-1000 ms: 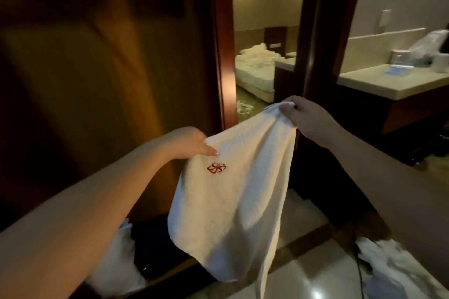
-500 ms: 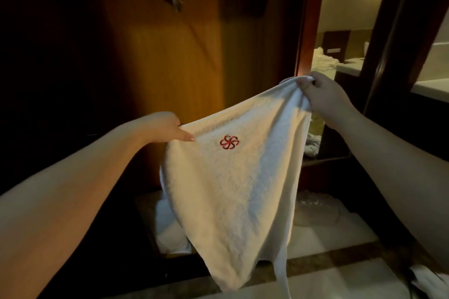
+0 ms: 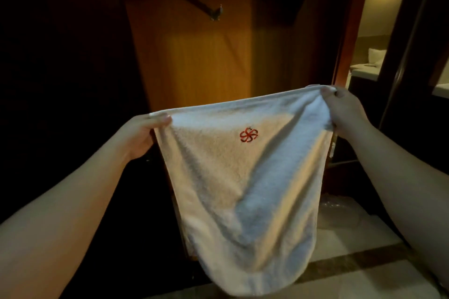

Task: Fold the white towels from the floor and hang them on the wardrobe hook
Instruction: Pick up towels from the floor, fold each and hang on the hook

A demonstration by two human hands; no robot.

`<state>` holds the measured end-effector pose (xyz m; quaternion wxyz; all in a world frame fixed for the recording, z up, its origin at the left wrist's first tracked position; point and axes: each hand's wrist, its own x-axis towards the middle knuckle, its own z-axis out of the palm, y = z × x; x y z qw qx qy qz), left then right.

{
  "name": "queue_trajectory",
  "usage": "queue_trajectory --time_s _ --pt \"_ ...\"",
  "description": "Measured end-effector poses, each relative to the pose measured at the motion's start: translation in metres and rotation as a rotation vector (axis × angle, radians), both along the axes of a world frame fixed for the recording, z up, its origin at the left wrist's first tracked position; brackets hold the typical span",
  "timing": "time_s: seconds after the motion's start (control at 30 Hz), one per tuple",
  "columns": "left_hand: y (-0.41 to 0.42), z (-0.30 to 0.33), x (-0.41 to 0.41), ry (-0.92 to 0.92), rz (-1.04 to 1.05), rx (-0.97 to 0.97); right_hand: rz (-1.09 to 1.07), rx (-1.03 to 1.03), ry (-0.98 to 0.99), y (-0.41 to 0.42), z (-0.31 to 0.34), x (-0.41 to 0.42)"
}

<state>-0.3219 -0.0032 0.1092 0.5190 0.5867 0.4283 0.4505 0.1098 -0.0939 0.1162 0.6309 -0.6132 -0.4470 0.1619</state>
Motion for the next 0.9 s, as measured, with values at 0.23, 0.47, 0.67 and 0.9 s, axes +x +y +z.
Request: queue_trajectory --time_s 0.23,0.47,0.67,0.9 --pt "-0.016 -0.03 0.009 -0.32 0.144 -0.254 0.25 -0.318 0.629 0.02 -0.021 -0.021" --pt "-0.053 -0.056 0.052 -0.463 0.31 -0.352 0.478 -0.41 0.888 0.006 -0.05 -0.088" --pt "-0.098 -0.064 0.105 -0.43 0.297 -0.197 0.283 -0.191 0.261 -0.023 -0.068 -0.156" --pt "-0.122 -0.061 0.136 -0.329 0.247 -0.153 0.315 -0.09 -0.044 -0.033 -0.075 -0.185"
